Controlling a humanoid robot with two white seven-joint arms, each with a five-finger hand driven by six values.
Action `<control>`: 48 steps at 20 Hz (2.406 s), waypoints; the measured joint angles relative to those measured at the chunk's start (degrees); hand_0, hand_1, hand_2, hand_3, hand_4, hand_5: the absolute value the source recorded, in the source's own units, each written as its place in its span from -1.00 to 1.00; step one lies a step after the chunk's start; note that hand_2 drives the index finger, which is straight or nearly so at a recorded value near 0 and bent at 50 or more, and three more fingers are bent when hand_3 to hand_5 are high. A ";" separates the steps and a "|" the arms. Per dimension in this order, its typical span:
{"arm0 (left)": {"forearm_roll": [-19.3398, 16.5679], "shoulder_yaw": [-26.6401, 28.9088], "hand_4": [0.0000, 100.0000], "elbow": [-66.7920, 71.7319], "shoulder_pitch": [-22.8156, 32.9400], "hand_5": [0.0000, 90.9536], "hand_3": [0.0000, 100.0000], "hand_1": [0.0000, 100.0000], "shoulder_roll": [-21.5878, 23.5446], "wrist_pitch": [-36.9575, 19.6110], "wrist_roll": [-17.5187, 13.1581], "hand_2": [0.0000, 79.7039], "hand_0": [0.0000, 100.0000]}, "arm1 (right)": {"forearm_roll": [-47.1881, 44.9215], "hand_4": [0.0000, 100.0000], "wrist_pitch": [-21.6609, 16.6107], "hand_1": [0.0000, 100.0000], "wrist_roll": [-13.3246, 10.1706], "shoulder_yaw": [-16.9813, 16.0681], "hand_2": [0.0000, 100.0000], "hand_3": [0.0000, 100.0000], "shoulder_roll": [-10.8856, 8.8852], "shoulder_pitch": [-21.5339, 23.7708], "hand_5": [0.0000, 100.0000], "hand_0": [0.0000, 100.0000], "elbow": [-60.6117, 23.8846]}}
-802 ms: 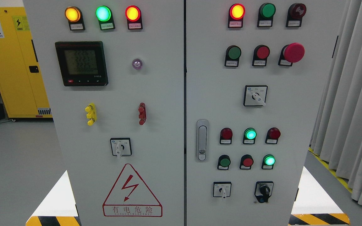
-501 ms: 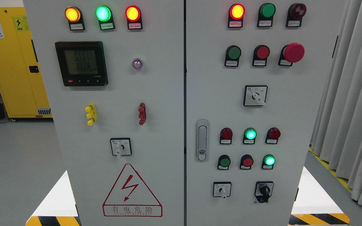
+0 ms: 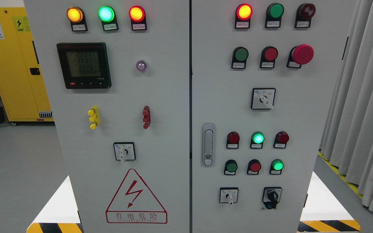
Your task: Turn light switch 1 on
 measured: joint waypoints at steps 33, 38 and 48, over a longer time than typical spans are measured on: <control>-0.35 3.20 0.56 -72.44 19.23 0.76 0.16 -0.03 4.53 -0.02 9.78 -0.18 -0.66 | 0.00 -1.00 0.00 0.00 0.00 0.00 -0.92 -1.00 0.00 0.00 -1.00 -1.00 0.00; -1.11 3.32 0.63 -82.88 19.45 0.74 0.30 0.00 5.03 0.19 10.03 0.00 -0.74 | 0.00 -1.00 0.00 0.00 0.00 0.00 -0.92 -1.00 0.00 0.00 -1.00 -1.00 0.00; -1.19 3.57 0.69 -96.19 15.07 0.76 0.69 0.21 3.91 0.39 11.20 0.36 -0.85 | 0.00 -1.00 0.00 0.00 0.00 0.00 -0.92 -1.00 0.00 0.00 -1.00 -1.00 0.00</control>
